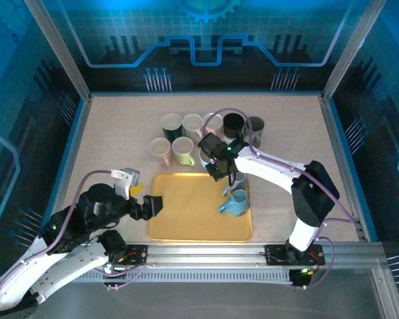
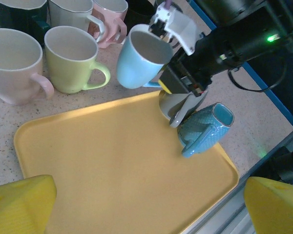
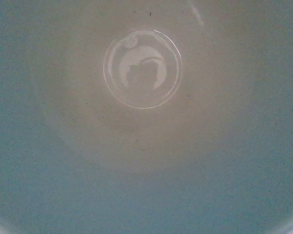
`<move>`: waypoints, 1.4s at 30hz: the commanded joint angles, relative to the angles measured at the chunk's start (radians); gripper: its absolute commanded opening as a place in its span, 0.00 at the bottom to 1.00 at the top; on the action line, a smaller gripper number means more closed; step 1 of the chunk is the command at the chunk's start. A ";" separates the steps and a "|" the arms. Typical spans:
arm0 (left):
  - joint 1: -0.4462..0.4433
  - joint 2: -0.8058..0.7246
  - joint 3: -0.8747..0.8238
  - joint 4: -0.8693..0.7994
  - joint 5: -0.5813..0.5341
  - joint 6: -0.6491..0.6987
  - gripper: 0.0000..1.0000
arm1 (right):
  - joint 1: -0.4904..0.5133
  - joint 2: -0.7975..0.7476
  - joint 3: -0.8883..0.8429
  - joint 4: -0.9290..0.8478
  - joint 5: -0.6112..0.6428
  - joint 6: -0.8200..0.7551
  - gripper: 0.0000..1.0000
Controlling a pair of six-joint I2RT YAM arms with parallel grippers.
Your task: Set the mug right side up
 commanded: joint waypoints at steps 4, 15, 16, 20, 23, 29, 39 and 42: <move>0.002 -0.013 -0.012 0.027 0.028 0.030 0.99 | -0.020 0.057 0.068 0.062 -0.020 0.007 0.00; 0.033 -0.015 -0.016 0.042 0.064 0.038 0.99 | -0.057 0.140 0.102 0.082 -0.054 0.007 0.00; 0.037 -0.015 -0.016 0.044 0.068 0.038 0.99 | -0.058 0.148 0.109 0.082 -0.053 0.006 0.00; 0.040 -0.015 -0.017 0.045 0.072 0.037 0.99 | -0.060 0.175 0.136 0.081 -0.049 -0.003 0.00; 0.042 -0.015 -0.018 0.045 0.072 0.039 0.99 | -0.057 0.196 0.161 0.062 -0.052 -0.005 0.00; 0.044 -0.015 -0.017 0.044 0.074 0.039 0.99 | -0.056 0.191 0.169 0.038 -0.063 -0.017 0.26; 0.057 -0.001 -0.023 0.055 0.088 0.041 0.99 | -0.051 0.072 0.129 0.018 -0.076 -0.027 0.39; 0.059 0.010 -0.023 0.055 0.086 0.041 0.99 | -0.044 0.013 0.117 0.001 -0.081 -0.039 0.42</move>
